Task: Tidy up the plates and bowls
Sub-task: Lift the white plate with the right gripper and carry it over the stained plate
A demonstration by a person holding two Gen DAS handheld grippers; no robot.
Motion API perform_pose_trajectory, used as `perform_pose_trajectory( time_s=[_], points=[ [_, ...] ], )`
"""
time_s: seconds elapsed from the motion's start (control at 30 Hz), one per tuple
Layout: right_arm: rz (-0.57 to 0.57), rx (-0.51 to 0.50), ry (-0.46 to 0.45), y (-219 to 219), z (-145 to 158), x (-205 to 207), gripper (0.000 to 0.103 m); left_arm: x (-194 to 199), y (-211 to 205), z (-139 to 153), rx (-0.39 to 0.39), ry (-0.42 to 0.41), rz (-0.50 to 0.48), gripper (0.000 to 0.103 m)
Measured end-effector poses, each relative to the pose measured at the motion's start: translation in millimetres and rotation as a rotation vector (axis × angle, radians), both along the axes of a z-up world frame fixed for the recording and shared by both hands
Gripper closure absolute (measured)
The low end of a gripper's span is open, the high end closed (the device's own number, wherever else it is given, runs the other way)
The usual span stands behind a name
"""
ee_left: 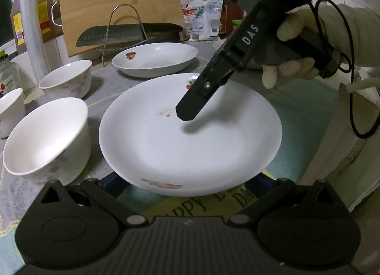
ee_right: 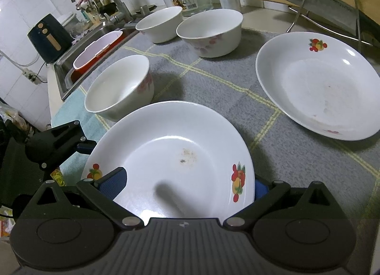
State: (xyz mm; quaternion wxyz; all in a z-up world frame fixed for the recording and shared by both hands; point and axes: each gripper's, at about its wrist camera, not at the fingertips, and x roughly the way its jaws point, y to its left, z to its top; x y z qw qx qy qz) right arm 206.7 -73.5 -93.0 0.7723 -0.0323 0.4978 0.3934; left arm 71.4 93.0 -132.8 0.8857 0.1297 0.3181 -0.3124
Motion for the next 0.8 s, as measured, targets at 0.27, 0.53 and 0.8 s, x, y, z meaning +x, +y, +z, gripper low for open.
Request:
perform_pose_trajectory(
  time_s=[0.27,0.53,0.8],
  points=[
    [0.011,0.011,-0.012,-13.3,8.2,-2.3,0.0,3.0,-7.0,12.6,0.0,-0.018,0.009,0.0],
    [0.019,0.033,-0.036,-38.3,18.8,-4.4,0.0,6.8,-29.3,19.9,0.024,-0.044,0.01,0.001],
    [0.013,0.041,-0.073,-71.0,31.7,-0.9,0.0,13.8,-61.6,26.9,0.033,-0.067,-0.005,0.001]
  ],
)
